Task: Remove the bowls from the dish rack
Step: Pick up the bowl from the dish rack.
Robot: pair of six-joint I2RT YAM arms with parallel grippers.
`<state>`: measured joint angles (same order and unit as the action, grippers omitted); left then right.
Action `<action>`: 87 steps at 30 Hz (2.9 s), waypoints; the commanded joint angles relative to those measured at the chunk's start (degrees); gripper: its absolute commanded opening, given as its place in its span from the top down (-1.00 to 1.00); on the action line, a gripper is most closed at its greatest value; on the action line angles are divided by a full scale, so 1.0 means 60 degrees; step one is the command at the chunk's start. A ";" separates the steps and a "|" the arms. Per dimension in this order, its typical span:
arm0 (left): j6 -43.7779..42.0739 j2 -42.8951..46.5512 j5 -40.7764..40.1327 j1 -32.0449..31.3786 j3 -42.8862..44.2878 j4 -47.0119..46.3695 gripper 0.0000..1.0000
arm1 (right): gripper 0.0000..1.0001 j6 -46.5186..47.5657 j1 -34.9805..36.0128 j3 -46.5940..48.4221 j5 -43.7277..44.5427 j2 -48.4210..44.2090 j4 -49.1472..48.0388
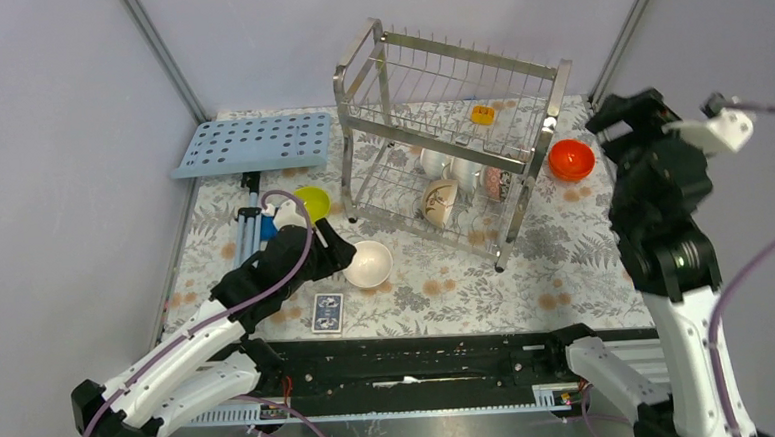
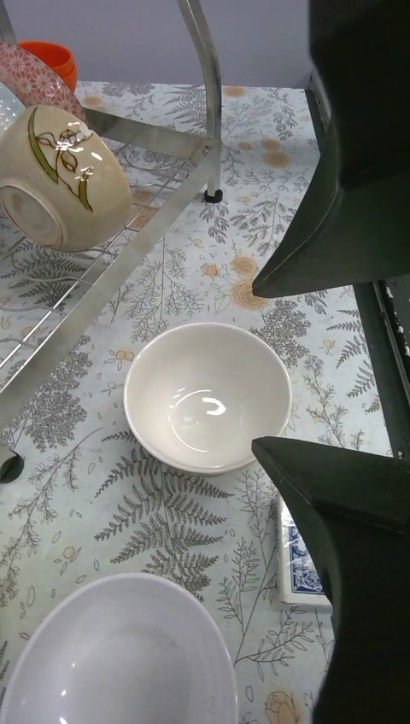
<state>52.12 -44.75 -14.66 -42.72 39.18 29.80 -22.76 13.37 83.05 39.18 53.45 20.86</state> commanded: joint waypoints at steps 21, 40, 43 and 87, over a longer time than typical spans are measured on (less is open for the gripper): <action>-0.0549 0.0076 0.0400 0.0039 -0.0107 -0.0883 -0.31 | -0.60 -0.2822 -0.0089 -0.8067 -0.5339 -0.7542 0.0730; -0.0223 -0.0293 0.0225 0.0027 -0.0563 -0.0895 -0.31 | -0.61 -0.2501 -0.0091 -0.8414 -1.0420 -0.5418 -0.1155; -0.0191 -0.0469 0.0216 0.0032 -0.0548 -0.0915 -0.31 | -0.60 -0.2474 -0.0076 -0.8406 -1.0355 -0.5107 -0.1339; -0.0406 -0.0036 -0.0023 0.0038 -0.0833 -0.0895 -0.32 | -0.35 -0.1220 0.5826 -1.0423 -0.1127 0.2558 -1.2024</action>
<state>49.98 -45.74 -13.63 -42.72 34.24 26.39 -33.19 49.84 22.17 32.12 66.02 -39.46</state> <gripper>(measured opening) 0.660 0.686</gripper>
